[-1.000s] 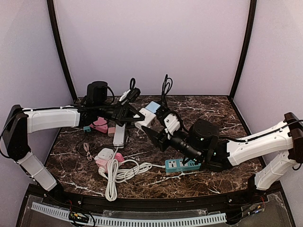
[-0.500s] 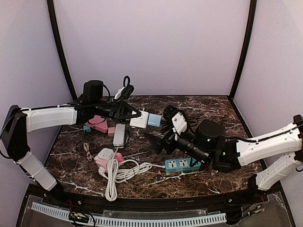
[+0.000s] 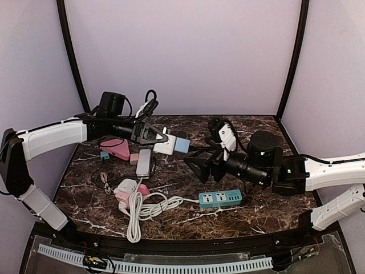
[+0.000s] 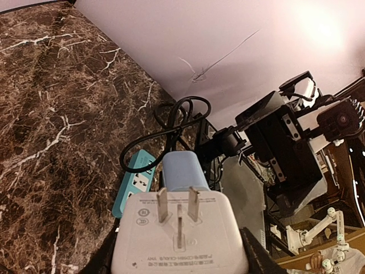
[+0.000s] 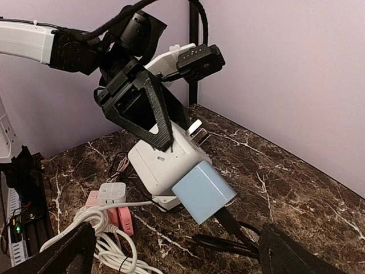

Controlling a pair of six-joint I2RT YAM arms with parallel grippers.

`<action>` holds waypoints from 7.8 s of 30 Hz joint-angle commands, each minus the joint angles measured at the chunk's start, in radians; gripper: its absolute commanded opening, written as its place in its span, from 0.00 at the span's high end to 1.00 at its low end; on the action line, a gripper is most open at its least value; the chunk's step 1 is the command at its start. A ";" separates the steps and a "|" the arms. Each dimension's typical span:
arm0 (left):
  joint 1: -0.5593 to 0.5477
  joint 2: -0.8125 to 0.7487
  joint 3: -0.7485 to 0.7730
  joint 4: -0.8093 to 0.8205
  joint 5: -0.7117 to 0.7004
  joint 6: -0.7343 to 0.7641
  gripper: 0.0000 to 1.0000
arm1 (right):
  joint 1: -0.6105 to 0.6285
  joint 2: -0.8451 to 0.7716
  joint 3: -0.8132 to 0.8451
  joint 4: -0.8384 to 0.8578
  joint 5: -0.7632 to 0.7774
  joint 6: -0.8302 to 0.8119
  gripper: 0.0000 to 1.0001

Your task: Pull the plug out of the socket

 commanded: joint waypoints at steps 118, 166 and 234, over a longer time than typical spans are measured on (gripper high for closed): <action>-0.079 0.014 0.133 -0.389 -0.162 0.296 0.96 | 0.105 0.210 0.196 -0.226 0.206 -0.315 1.00; -0.015 -0.002 0.126 -0.364 -0.185 0.260 0.99 | 0.109 0.310 0.310 -0.432 0.284 -0.133 1.00; 0.132 -0.009 0.117 -0.359 -0.291 0.255 0.99 | 0.038 0.265 0.354 -0.610 0.272 -0.083 1.00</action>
